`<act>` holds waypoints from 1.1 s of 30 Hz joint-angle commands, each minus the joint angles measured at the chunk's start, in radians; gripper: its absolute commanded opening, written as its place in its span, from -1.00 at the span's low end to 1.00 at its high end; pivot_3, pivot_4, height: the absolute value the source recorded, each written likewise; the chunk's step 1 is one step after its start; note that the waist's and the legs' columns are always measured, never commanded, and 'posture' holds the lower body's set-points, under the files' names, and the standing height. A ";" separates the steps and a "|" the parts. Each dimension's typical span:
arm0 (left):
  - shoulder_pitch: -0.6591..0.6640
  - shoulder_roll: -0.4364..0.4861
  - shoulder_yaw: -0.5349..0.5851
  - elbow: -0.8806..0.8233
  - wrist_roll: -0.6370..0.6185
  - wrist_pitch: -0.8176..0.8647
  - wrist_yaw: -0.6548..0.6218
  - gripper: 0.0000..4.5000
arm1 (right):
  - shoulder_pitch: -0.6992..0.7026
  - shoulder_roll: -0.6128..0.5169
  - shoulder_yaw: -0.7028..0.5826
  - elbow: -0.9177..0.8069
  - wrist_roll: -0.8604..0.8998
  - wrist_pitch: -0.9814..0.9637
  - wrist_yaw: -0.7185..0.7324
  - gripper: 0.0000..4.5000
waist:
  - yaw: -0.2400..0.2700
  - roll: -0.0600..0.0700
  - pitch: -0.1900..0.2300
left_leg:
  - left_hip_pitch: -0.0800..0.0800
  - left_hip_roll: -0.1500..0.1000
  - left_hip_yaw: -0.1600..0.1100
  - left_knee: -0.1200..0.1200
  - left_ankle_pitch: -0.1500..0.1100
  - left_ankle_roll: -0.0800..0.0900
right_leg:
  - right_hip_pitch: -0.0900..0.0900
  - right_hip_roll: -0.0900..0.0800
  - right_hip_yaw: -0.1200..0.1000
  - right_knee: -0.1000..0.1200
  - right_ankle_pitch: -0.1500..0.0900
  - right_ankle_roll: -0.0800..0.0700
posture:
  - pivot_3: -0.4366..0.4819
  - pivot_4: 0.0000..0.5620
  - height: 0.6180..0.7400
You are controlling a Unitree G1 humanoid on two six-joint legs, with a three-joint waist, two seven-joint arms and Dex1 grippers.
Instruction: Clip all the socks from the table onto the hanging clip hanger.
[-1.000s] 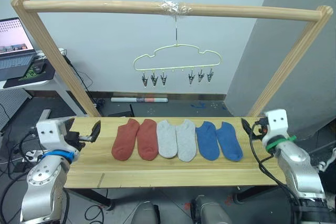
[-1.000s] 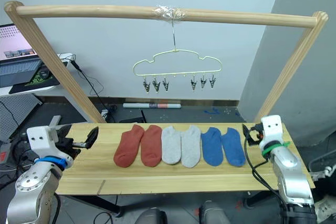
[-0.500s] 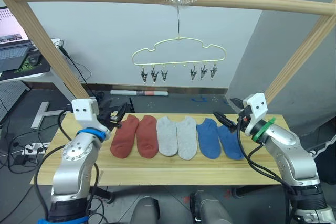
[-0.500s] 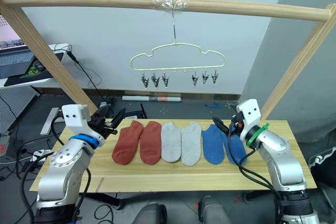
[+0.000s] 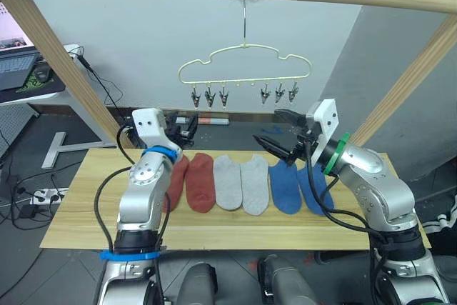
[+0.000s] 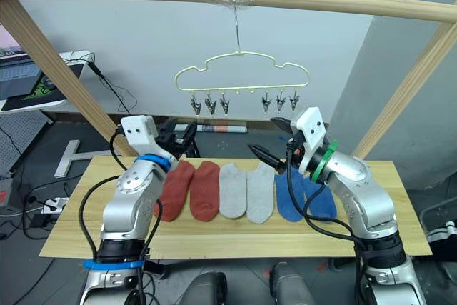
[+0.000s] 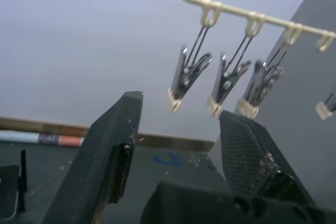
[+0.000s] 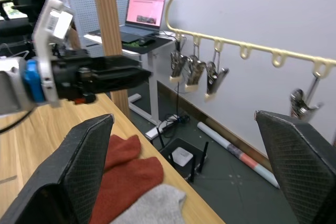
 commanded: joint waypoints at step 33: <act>-0.286 -0.043 0.001 0.315 0.106 -0.286 0.080 0.17 | -0.122 0.042 -0.007 -0.062 0.029 0.075 -0.046 1.00 | -0.025 0.004 0.072 | -0.014 0.000 -0.011 0.002 0.000 0.000 | -0.006 0.000 -0.007 -0.001 0.000 0.001 | -0.31 0.12 1.00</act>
